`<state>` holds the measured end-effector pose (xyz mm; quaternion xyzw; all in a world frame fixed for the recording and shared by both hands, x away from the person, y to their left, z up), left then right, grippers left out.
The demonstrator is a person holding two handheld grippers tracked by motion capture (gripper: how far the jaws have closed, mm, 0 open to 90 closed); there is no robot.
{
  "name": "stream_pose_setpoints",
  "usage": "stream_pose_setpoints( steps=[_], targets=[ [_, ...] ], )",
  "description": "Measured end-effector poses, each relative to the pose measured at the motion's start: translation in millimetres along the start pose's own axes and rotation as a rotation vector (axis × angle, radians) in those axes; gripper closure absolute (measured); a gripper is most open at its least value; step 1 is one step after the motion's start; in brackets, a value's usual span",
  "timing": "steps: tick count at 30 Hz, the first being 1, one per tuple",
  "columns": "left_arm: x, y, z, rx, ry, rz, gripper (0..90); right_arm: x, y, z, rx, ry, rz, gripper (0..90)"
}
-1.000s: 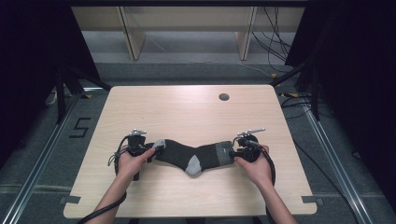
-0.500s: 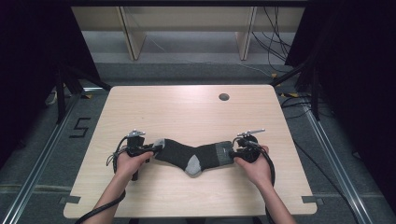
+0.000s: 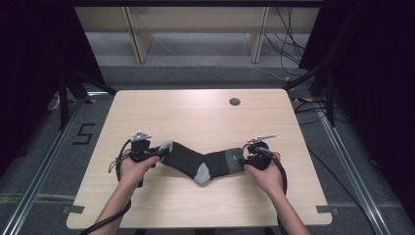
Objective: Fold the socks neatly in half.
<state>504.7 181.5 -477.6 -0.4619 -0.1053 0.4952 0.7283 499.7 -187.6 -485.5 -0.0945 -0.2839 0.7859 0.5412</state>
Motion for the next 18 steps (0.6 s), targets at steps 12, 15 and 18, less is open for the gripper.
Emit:
stream_pose_setpoints(
  steps=[12, 15, 18],
  targets=[
    [-23.5, -20.8, 14.9, -0.039, -0.007, -0.02, 71.7, 7.9, -3.4, -4.1, -0.004, -0.015, 0.004, 63.5],
    [-27.9, -24.1, 16.8, -0.04, -0.001, -0.028, 71.7, 8.8, -3.6, -4.3, -0.013, 0.003, 0.005, 63.5],
    [-32.0, -27.7, 17.4, -0.042, -0.006, -0.056, 71.6, 8.9, -3.3, -5.0, -0.011, -0.014, 0.001, 63.5]
  ],
)
Point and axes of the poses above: each handheld gripper's, and its own axes: z roughly backward along the jaws, y roughly out of its underside, x roughly to its left, the point moved 2 cm from there along -z, roughly forward along the jaws, and after that the axes turned 1 degree about y, right-handed, at the moved point
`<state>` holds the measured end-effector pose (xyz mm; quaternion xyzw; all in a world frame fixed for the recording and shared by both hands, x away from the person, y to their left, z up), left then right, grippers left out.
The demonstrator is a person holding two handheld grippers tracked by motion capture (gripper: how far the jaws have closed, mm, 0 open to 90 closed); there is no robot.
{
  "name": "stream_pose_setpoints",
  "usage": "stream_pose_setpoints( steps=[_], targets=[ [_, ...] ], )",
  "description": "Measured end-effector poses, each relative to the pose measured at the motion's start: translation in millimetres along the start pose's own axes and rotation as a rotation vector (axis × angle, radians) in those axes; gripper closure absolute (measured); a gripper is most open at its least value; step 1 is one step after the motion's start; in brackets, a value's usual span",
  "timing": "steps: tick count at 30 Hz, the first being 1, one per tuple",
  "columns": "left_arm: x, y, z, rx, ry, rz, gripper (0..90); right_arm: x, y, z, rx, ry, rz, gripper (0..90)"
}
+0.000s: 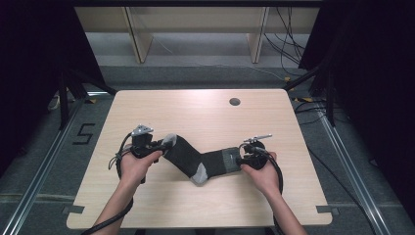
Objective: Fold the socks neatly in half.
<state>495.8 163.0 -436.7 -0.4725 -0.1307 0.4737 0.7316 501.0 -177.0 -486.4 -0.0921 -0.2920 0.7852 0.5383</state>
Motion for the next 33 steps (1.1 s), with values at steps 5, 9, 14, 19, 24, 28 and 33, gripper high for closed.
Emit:
stream_pose_setpoints(
  steps=[5, 9, 14, 19, 24, 28, 33],
  targets=[
    [-5.7, -4.7, -0.1, -0.012, 0.013, -0.002, 71.6, -0.2, -0.1, -0.7, -0.002, 0.0, 0.005, 63.4],
    [-10.4, -8.7, 0.1, -0.016, 0.022, -0.011, 71.6, 0.3, -0.3, -0.9, 0.004, -0.007, 0.016, 63.4],
    [-20.4, -14.7, -1.1, -0.027, 0.032, -0.025, 71.7, 1.1, -0.8, -1.5, 0.0, -0.002, 0.012, 63.4],
    [-27.4, -19.9, -2.1, -0.03, 0.043, -0.023, 71.7, 3.3, -0.5, -2.5, -0.005, -0.018, -0.001, 63.4],
    [-31.5, -22.3, -4.2, -0.029, 0.054, -0.021, 71.8, 3.6, -0.8, -2.6, 0.003, -0.004, 0.009, 63.4],
    [-35.9, -24.3, -6.0, -0.025, 0.065, -0.018, 71.8, 4.5, -0.9, -2.9, 0.005, -0.007, 0.0, 63.4],
    [-40.6, -26.8, -8.8, -0.029, 0.075, -0.014, 71.8, 5.1, -1.2, -3.2, 0.008, -0.014, -0.009, 63.4]
  ],
)
Point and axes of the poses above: each handheld gripper's, and its own axes: z roughly backward along the jaws, y roughly out of its underside, x roughly to its left, the point moved 2 cm from there along -z, roughly forward along the jaws, and after that the axes turned 1 degree about y, right-handed, at the moved point
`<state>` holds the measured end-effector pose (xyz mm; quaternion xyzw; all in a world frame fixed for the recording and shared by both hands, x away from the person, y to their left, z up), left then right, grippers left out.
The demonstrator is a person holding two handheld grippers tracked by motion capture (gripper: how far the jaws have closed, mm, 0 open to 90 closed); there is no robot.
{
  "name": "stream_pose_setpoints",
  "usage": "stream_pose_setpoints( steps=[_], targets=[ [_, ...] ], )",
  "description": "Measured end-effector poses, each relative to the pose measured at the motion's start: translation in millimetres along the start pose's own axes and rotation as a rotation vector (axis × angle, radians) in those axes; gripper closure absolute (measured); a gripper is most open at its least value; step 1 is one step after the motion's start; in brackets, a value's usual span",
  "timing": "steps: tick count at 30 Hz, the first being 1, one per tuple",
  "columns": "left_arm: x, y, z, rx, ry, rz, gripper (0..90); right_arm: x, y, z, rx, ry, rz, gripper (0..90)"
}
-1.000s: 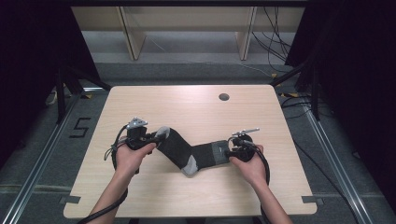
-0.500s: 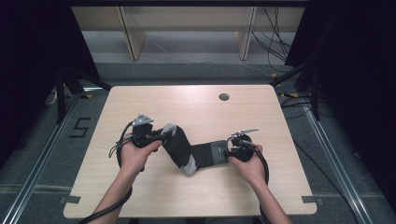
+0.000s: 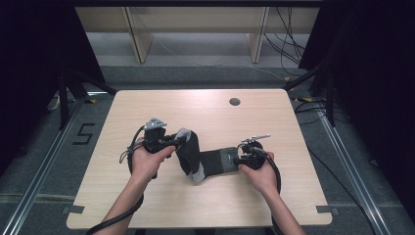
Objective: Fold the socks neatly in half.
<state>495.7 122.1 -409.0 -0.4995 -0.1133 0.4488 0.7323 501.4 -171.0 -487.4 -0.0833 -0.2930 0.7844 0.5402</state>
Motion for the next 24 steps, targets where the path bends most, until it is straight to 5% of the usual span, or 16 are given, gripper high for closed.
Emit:
stream_pose_setpoints(
  steps=[12, 24],
  targets=[
    [-10.7, -5.9, -10.1, 0.002, 0.019, 0.023, 71.7, 1.2, -1.4, -1.2, -0.004, 0.017, 0.039, 63.2],
    [-22.6, -8.5, -20.9, 0.007, 0.029, 0.014, 71.6, 1.2, -2.2, -2.6, 0.0, 0.002, 0.026, 63.0]
  ],
)
Point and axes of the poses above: each handheld gripper's, and its own axes: z roughly backward along the jaws, y roughly out of its underside, x roughly to its left, the point moved 2 cm from there along -z, roughly forward along the jaws, and after that the axes turned 1 degree about y, right-handed, at the moved point
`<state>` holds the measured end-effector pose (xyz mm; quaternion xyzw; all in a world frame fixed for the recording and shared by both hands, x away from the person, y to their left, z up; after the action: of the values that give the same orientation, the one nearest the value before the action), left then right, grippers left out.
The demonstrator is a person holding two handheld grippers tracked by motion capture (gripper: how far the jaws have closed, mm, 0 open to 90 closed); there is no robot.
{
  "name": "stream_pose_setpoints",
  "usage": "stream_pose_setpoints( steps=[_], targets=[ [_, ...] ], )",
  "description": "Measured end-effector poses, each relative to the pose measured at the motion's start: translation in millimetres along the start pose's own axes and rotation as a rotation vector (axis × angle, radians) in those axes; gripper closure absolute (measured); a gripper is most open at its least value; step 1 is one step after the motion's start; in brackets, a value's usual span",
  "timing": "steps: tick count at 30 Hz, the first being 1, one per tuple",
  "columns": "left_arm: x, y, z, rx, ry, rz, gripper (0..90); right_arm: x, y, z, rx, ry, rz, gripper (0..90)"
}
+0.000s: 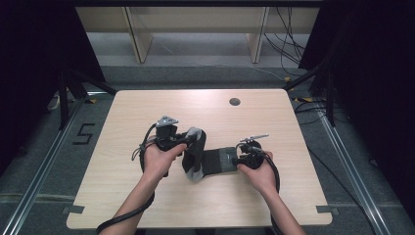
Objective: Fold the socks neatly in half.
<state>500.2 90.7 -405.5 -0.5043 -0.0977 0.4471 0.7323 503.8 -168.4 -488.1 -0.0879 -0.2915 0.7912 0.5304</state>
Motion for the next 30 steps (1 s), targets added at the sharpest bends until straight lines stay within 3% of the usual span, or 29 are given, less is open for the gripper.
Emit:
stream_pose_setpoints(
  steps=[10, 11, 17, 20, 30],
  targets=[
    [-10.0, -1.9, -10.1, 0.002, 0.005, -0.002, 71.6, 0.6, 0.3, 0.6, 0.008, -0.007, -0.003, 63.0],
    [-10.6, -2.0, -11.0, 0.0, 0.006, 0.0, 71.6, 4.4, 0.8, 1.6, 0.022, -0.008, -0.043, 63.0],
    [-14.8, -2.9, -16.1, 0.021, 0.004, -0.016, 71.6, 1.2, 0.5, 0.3, 0.004, -0.007, -0.006, 62.9],
    [-18.4, -2.9, -19.8, 0.011, 0.006, -0.002, 71.6, 2.3, 0.5, 0.2, 0.003, -0.006, -0.018, 62.9],
    [-29.4, 1.2, -30.4, 0.031, 0.012, -0.021, 71.7, 2.3, 0.8, 0.1, 0.002, -0.009, -0.019, 62.9]
  ],
)
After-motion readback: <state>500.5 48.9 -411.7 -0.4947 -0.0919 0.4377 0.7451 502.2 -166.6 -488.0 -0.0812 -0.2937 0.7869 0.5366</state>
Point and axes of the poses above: each handheld gripper's, and its own axes: z roughly backward along the jaws, y roughly out of its underside, x roughly to its left, the point moved 2 cm from there along -z, roughly forward along the jaws, and after that the axes turned 1 degree about y, right-handed, at the moved point
